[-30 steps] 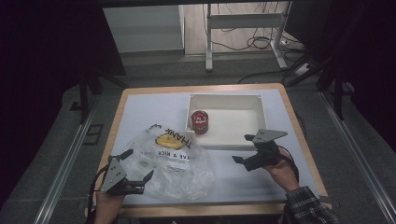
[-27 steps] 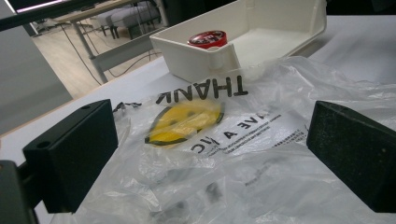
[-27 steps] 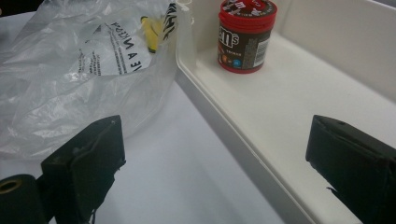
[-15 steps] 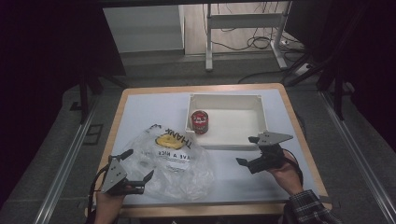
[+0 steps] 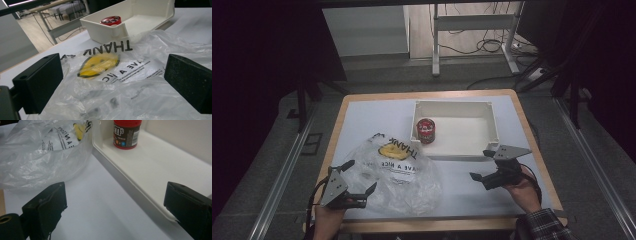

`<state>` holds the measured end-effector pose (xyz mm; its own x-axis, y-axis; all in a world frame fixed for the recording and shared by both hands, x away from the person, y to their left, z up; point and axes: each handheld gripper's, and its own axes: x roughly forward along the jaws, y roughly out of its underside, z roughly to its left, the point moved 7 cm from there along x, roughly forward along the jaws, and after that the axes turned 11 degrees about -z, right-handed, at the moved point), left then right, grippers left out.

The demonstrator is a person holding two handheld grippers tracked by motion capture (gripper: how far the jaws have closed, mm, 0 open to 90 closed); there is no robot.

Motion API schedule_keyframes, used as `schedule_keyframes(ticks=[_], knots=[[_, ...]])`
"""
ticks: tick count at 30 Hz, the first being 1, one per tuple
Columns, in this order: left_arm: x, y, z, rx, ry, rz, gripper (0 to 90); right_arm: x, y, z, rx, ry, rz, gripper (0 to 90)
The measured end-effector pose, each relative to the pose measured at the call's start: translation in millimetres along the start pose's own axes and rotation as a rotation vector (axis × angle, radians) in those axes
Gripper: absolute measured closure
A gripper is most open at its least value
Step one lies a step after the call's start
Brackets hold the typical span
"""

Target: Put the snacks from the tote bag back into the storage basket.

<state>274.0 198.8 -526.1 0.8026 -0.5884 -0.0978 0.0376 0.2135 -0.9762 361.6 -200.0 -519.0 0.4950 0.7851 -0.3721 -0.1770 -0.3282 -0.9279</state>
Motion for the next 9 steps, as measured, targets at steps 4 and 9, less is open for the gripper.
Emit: schedule_keyframes(ticks=[4, 9], knots=[[0.1, 0.0, -0.1, 0.000, 0.001, 0.001, 1.9, -3.7, 5.1, -0.3, 0.010, 0.003, 0.005, 4.9], [0.7, -0.2, 0.0, 0.000, 0.000, 0.001, 1.9, -6.2, 8.0, -2.0, 0.015, 0.011, 0.008, 4.9]])
